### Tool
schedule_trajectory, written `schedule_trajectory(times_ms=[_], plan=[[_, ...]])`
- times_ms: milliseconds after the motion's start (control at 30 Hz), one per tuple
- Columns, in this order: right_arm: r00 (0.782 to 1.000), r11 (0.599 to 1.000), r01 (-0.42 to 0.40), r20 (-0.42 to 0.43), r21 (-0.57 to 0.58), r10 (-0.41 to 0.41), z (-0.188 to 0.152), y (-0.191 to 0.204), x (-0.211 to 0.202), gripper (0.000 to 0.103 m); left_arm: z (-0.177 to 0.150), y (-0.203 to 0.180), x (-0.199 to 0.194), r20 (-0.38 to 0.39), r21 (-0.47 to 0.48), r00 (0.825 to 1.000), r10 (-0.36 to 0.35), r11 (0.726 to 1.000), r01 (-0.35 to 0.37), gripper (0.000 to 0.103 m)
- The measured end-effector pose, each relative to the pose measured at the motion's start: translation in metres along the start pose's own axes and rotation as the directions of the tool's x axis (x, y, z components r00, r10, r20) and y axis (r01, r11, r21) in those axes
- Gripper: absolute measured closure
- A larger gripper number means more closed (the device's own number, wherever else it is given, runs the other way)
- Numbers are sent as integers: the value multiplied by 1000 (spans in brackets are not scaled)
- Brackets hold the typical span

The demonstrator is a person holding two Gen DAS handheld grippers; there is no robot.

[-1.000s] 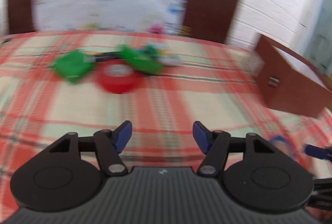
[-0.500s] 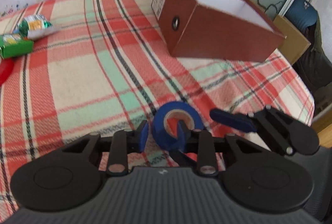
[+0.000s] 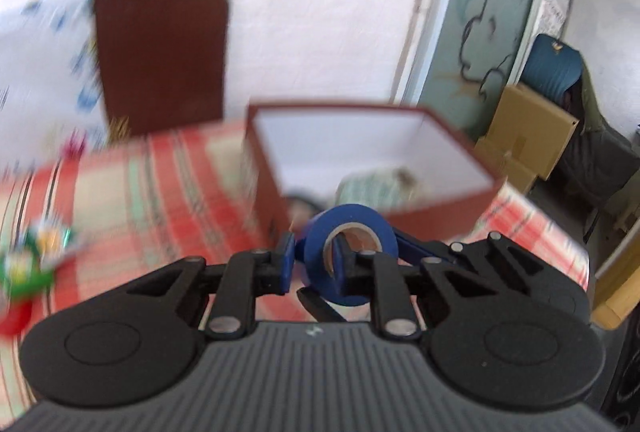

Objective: Organize objects
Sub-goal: 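Place the blue tape into the brown box with the left gripper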

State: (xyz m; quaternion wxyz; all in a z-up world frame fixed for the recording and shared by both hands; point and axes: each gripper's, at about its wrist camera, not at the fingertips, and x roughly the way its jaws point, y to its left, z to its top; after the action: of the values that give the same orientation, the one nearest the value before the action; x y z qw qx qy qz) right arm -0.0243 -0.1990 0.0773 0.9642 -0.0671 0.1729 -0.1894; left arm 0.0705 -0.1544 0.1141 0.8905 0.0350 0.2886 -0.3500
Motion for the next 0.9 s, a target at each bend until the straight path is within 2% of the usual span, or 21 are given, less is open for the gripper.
schedule_trajectory(times_ms=[133, 167, 200, 233, 267, 300, 367, 467, 633, 800, 900], plan=[[996, 996, 74, 39, 41, -76, 20, -37, 19, 44, 31, -13, 34, 36, -7, 999, 0, 1000, 0, 79], [995, 995, 87, 42, 48, -89, 23, -44, 27, 44, 37, -14, 45, 33, -31, 999, 20, 999, -19, 73], [995, 994, 93, 38, 57, -95, 25, -51, 37, 43, 42, -15, 59, 15, -55, 998, 55, 997, -54, 61], [995, 993, 98, 26, 64, -100, 27, -57, 52, 41, 46, -14, 71, 3, -64, 994, 106, 992, -106, 58], [993, 992, 115, 9, 53, -116, 27, -60, 68, 28, 47, -12, 79, -8, -70, 987, 160, 985, -161, 60], [989, 988, 149, -2, 39, -149, 25, -60, 81, 25, 46, -8, 81, -21, -79, 983, 183, 980, -184, 61], [984, 985, 173, -49, 24, -172, 19, -61, 95, 37, 36, -1, 74, -17, -95, 990, 141, 985, -142, 59], [989, 981, 150, -32, 119, -147, 5, -70, 76, 37, 22, 2, 58, 1, -71, 987, 162, 984, -162, 59], [983, 946, 184, -31, 266, -182, -9, -80, 37, 36, 3, 8, 44, -25, -114, 984, 176, 977, -178, 58], [984, 939, 179, -51, 294, -172, -9, -77, 26, 37, -6, 7, 27, -55, -104, 975, 217, 969, -222, 57], [987, 932, 163, -54, 323, -154, -6, -74, 3, 37, -9, 8, 20, -69, -112, 970, 234, 964, -240, 57]])
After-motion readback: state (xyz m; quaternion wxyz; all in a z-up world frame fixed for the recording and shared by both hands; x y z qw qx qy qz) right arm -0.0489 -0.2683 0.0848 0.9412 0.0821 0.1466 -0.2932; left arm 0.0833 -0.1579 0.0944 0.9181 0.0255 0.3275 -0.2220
